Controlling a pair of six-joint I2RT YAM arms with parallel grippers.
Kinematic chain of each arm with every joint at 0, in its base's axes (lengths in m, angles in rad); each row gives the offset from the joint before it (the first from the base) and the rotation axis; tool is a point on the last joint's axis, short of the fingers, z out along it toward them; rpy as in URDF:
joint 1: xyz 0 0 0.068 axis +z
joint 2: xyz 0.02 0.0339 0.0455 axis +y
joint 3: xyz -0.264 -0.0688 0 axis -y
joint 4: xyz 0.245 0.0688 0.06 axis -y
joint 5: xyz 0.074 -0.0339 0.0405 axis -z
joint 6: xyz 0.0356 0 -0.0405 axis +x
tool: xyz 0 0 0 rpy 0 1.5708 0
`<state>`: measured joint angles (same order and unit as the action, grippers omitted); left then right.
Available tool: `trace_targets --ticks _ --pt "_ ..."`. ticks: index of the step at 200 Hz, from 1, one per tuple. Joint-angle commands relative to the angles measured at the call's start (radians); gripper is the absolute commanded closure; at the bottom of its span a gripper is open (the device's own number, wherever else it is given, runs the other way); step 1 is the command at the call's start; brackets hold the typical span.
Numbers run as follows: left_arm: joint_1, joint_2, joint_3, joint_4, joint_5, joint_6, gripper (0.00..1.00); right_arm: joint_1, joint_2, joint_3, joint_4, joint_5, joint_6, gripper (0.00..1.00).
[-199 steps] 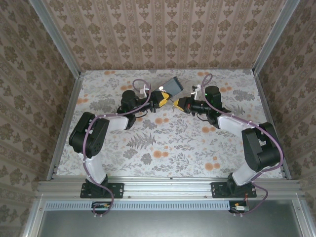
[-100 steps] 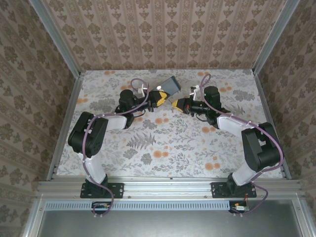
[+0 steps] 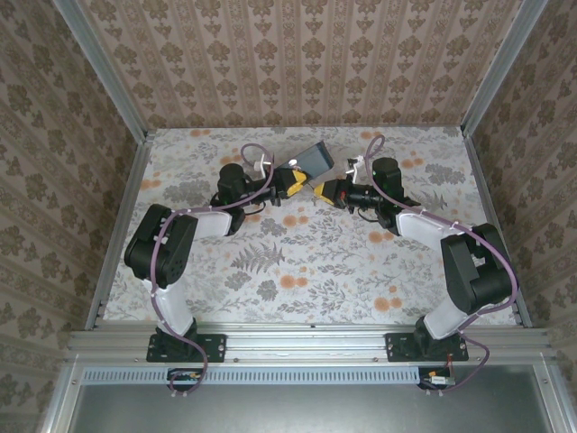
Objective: Unlock a padlock with a key
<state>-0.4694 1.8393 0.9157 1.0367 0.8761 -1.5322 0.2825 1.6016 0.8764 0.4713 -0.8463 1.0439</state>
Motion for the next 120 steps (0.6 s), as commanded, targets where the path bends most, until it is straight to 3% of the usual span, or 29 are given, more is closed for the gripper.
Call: trace_targets --ticks 1,120 --pt "0.006 -0.043 0.009 0.085 0.023 0.042 1.00 0.004 -0.013 0.030 0.019 -0.019 -0.014 1.00" --pt "0.008 -0.041 0.005 0.053 0.020 0.066 1.00 0.000 -0.034 0.012 0.030 -0.022 -0.015 1.00"
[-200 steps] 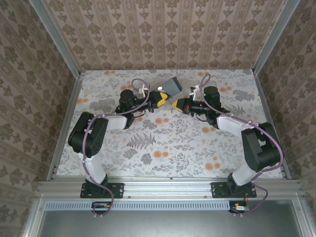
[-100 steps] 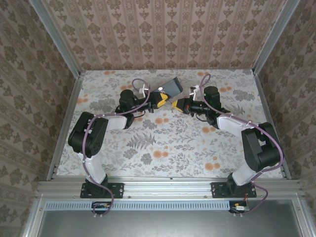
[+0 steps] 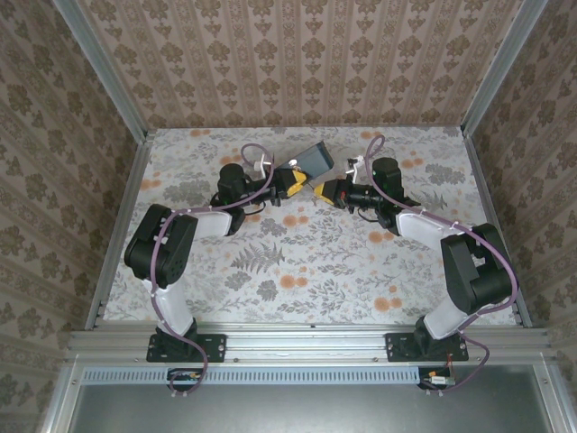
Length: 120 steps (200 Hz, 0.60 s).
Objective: Unlock a padlock with a key
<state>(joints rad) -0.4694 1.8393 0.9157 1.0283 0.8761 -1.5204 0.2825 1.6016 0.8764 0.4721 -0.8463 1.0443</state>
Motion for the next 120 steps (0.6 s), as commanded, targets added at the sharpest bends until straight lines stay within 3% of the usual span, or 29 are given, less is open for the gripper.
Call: trace_targets --ticks 1,120 --pt "0.008 -0.041 0.005 0.061 0.022 0.054 1.00 0.001 -0.034 0.012 0.029 -0.022 -0.015 1.00" --pt "0.006 -0.049 0.004 0.081 0.033 0.049 1.00 0.001 -0.001 0.042 0.016 -0.014 -0.017 1.00"
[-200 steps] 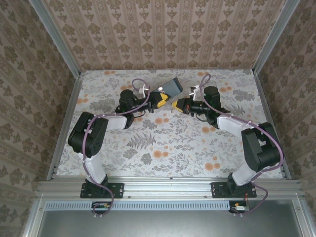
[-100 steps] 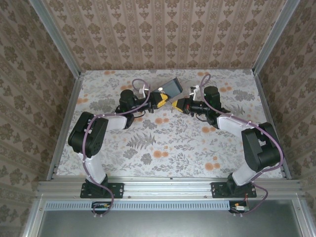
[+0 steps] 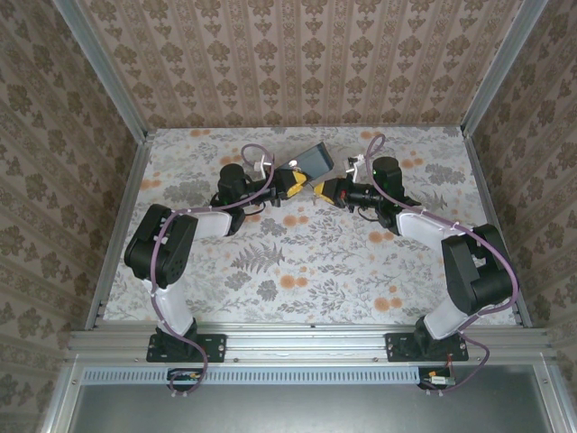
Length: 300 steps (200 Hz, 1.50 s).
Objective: Unlock a padlock with a key
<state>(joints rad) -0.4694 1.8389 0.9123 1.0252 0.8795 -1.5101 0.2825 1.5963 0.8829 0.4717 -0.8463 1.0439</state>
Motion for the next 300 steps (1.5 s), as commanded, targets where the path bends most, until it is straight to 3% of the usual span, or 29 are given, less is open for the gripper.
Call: trace_targets --ticks 1,125,300 --pt "0.006 -0.049 0.008 0.085 0.029 0.039 1.00 0.000 0.005 0.036 0.016 -0.013 -0.016 1.00" --pt "0.008 -0.049 -0.003 0.104 -0.017 0.032 1.00 0.000 -0.025 -0.008 -0.056 -0.004 -0.065 1.00" --pt "-0.006 -0.073 0.006 0.080 0.028 0.075 1.00 0.000 0.007 0.050 -0.048 0.003 -0.048 1.00"
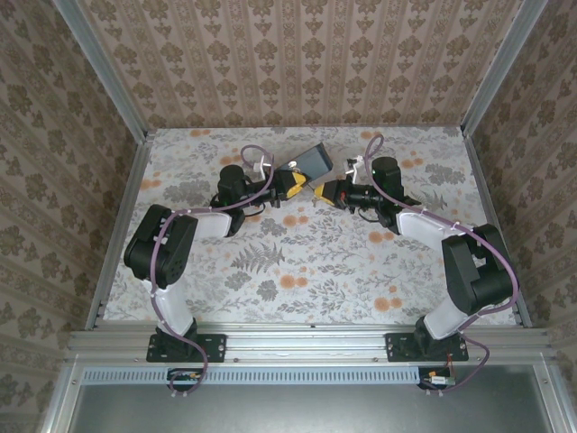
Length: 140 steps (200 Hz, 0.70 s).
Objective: Unlock a padlock with a key
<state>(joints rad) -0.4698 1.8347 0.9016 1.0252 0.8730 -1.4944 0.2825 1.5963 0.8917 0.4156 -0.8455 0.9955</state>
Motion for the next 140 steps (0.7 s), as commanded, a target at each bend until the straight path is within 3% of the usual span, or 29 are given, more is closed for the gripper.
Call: trace_targets --ticks 1,140 --pt "-0.007 -0.070 0.017 0.078 0.036 0.060 1.00 0.000 0.007 0.041 0.010 0.002 0.000 1.00" --pt "-0.038 -0.108 0.034 -0.028 0.080 0.213 1.00 0.021 0.014 0.064 0.103 -0.026 0.084 1.00"
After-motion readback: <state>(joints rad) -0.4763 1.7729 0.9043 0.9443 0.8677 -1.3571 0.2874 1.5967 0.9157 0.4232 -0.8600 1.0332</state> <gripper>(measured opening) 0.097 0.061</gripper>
